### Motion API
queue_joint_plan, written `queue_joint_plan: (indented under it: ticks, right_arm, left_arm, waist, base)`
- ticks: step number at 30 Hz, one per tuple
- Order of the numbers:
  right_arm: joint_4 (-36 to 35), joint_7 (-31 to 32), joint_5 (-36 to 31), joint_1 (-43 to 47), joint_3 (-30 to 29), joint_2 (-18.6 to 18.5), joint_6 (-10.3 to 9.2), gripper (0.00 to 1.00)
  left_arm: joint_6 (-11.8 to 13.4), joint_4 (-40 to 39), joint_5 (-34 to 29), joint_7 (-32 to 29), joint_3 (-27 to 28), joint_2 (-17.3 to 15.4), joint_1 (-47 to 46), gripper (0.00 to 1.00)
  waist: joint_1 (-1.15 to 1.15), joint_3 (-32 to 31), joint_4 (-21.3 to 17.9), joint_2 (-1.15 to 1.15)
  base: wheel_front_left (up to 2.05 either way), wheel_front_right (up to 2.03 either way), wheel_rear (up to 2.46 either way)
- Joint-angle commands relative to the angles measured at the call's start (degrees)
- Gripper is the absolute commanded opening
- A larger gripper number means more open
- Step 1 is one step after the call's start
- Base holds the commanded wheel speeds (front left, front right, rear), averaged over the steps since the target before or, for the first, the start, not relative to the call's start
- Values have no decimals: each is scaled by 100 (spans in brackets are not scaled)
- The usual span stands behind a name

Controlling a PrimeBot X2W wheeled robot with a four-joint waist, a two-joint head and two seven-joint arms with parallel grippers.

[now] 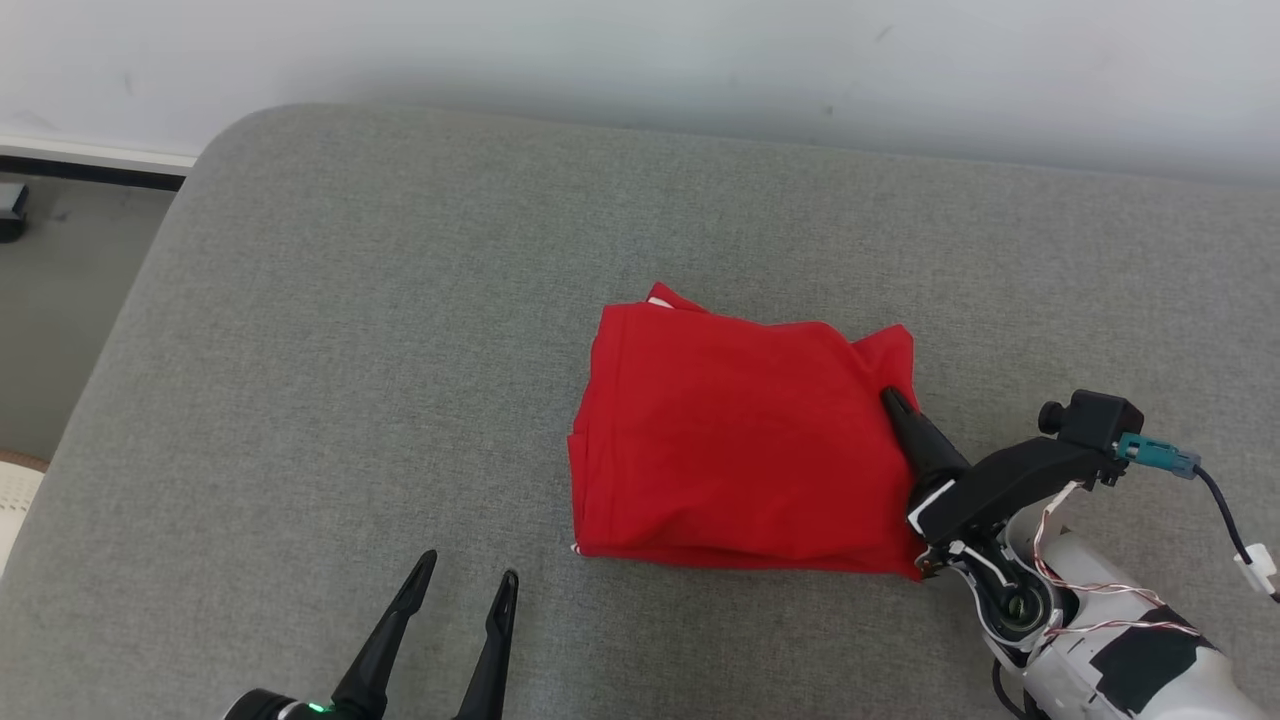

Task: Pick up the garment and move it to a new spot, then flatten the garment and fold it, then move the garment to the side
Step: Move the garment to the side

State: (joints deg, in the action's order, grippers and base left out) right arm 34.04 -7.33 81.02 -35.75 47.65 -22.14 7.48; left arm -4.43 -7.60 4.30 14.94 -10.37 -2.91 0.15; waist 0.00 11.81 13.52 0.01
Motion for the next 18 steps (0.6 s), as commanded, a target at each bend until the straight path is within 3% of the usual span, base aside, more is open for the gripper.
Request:
queue_joint_plan:
  ticks: [1, 10, 18]
  right_arm:
    - [-4, -133, -86, 108, 101, -68, 1, 0]
    - [-157, -581, -487, -145, 411, -276, 1, 0]
    - [-379, -770, -952, -406, 570, -515, 1, 0]
  left_arm:
    - [-7, -10, -31, 26, -11, -2, -45, 100]
    - [-16, -96, -96, 26, 108, -2, 46, 100]
    - [-112, -192, -241, 26, 213, -50, -67, 100]
  waist:
    - [0, -20, -55, -1]
    - [0, -96, -423, -1]
    - [0, -27, -1317, -1]
  base:
    - [0, 0, 0]
    - [0, 0, 0]
    - [0, 0, 0]
